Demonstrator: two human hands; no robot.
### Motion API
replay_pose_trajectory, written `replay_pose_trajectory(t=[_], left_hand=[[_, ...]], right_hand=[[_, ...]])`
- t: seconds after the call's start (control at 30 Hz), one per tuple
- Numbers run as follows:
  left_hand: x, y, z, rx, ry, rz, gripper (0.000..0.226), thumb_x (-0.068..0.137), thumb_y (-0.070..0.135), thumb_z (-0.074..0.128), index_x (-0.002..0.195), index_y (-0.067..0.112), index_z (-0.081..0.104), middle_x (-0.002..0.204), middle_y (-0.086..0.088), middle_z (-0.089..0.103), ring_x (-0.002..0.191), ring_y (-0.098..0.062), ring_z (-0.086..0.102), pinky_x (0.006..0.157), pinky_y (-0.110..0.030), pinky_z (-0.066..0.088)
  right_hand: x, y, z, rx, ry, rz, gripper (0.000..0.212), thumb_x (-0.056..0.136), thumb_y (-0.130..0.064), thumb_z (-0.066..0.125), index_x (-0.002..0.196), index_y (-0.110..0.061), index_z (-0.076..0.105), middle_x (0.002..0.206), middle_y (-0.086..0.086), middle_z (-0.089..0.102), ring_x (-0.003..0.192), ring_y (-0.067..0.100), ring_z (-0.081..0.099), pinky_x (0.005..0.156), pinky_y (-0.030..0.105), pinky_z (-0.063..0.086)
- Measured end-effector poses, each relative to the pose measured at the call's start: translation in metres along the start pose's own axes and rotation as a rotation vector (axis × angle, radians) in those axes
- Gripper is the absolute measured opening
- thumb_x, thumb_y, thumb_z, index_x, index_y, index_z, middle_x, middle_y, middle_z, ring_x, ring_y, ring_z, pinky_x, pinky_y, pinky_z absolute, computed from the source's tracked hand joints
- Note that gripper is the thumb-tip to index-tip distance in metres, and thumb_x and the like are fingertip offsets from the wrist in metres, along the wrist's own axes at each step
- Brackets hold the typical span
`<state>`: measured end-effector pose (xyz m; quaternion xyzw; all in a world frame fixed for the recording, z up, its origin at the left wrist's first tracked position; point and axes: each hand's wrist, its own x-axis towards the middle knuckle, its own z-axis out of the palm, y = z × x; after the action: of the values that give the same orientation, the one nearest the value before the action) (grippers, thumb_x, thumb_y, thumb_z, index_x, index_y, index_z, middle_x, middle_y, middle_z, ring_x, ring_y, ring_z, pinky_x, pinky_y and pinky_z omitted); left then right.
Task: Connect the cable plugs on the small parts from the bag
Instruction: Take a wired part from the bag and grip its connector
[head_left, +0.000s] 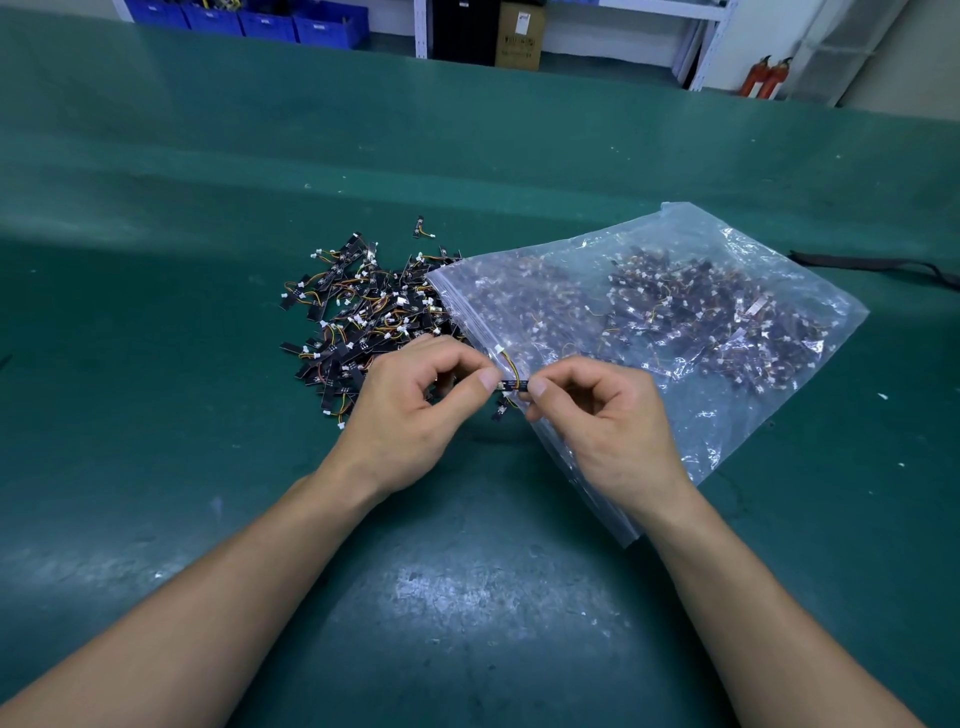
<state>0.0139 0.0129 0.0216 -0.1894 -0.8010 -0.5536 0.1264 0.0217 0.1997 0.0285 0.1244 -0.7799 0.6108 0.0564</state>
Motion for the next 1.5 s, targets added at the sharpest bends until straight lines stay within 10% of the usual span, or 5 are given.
replay_pose_trajectory(t=[0.2,0.6,1.5], left_hand=[[-0.0004,-0.0035,0.0013,0.057,0.006,0.010,0.013,0.089,0.020,0.065,0.077,0.018,0.069,0.071,0.011,0.061,0.071,-0.014,0.053,0.068,-0.022,0.039],[-0.0008,-0.0022,-0.0004,0.056,0.007,0.149,0.014,0.085,0.020,0.073,0.098,0.016,0.072,0.086,0.004,0.067,0.075,-0.020,0.056,0.069,-0.028,0.044],[-0.0010,-0.0026,0.0007,0.146,0.047,0.209,0.007,0.089,0.017,0.069,0.082,0.016,0.070,0.079,0.007,0.066,0.075,-0.021,0.055,0.071,-0.034,0.044]], right_hand=[[-0.0018,-0.0011,0.0007,-0.024,0.001,0.003,0.015,0.088,-0.026,0.067,0.075,-0.027,0.073,0.069,-0.008,0.071,0.058,0.028,0.054,0.056,0.036,0.043],[0.0019,0.0024,-0.0020,0.076,0.016,0.047,0.019,0.091,-0.018,0.065,0.073,-0.017,0.071,0.059,-0.010,0.065,0.046,-0.001,0.048,0.052,0.007,0.035],[-0.0030,0.0029,-0.0017,-0.142,0.073,-0.143,0.012,0.085,-0.023,0.077,0.078,-0.033,0.074,0.071,-0.017,0.072,0.055,0.010,0.055,0.056,0.019,0.043]])
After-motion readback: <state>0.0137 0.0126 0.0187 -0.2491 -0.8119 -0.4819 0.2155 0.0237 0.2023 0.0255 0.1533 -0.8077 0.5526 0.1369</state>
